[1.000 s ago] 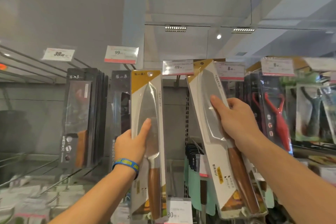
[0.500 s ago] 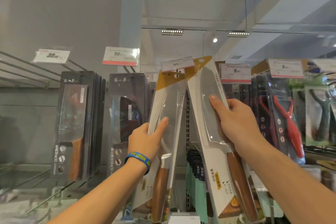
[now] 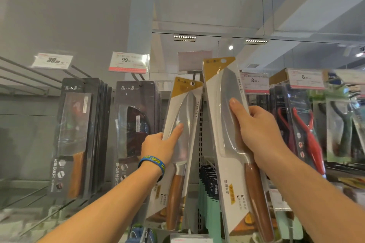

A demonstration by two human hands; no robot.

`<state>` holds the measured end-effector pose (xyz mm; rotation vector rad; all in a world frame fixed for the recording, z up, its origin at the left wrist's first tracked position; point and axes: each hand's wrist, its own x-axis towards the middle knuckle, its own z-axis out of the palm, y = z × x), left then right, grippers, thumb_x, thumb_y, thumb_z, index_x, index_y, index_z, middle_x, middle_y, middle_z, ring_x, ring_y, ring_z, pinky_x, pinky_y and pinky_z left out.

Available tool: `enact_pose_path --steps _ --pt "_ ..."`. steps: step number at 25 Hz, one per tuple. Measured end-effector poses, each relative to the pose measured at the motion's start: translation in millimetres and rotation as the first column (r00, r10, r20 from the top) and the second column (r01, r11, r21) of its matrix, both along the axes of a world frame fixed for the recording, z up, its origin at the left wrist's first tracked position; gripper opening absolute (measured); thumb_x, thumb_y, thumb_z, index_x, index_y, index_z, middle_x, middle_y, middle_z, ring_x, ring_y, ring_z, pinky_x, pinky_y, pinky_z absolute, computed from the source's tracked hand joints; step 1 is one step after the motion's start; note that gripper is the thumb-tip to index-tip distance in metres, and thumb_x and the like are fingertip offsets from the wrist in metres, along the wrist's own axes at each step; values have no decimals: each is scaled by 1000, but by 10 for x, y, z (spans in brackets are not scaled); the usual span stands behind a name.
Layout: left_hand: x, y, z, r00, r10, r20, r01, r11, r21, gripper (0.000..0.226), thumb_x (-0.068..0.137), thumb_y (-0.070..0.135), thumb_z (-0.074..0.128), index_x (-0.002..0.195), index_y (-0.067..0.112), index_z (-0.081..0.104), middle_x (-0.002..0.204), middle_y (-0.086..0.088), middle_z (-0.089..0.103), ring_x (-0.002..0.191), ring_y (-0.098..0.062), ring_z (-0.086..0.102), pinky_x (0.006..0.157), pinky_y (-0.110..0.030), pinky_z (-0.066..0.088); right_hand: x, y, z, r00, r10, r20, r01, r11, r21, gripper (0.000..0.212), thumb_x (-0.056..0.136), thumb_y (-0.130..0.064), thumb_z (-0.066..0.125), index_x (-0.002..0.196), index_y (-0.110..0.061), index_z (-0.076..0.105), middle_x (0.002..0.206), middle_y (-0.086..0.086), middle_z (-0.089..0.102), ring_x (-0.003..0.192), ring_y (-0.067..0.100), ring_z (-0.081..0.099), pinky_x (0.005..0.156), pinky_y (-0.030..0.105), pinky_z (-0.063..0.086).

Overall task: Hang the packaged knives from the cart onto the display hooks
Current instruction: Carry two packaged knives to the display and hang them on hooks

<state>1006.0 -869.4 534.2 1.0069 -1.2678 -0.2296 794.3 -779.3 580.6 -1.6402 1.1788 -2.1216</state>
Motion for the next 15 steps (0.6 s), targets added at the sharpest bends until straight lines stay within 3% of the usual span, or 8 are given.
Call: enact_pose_path --steps 3,8,12,15 --pt "-17 -40 -17 999 19 35 -21 999 40 69 69 80 59 52 17 38 48 1 39 49 -15 38 50 -28 33 -27 -40 -83 1000 -1 -9 1 1000 18 40 88 -67 61 92 -28 66 74 -10 73 60 -5 68 43 11 44" --pt "-145 6 85 990 62 127 -68 997 45 70 71 81 54 52 15 42 50 2 45 48 -14 42 48 -26 31 -34 -68 -130 999 32 -10 -32 999 32 38 89 -66 61 91 -28 67 72 -24 71 62 -4 68 49 18 47" --pt "-112 -13 22 993 43 109 -49 997 55 74 66 86 50 61 12 44 57 -5 43 54 -19 40 55 -30 35 -34 -99 -180 1000 22 -7 -22 1000 16 40 89 -66 62 89 -27 67 72 -14 72 62 -2 68 53 22 47" --pt "-111 -25 -17 995 -3 98 -4 997 71 71 69 83 54 57 14 42 54 -3 43 54 -20 42 56 -30 37 -22 -108 -233 1000 11 -10 -10 1000 28 40 89 -66 61 89 -26 67 76 -7 73 63 5 69 52 22 48"
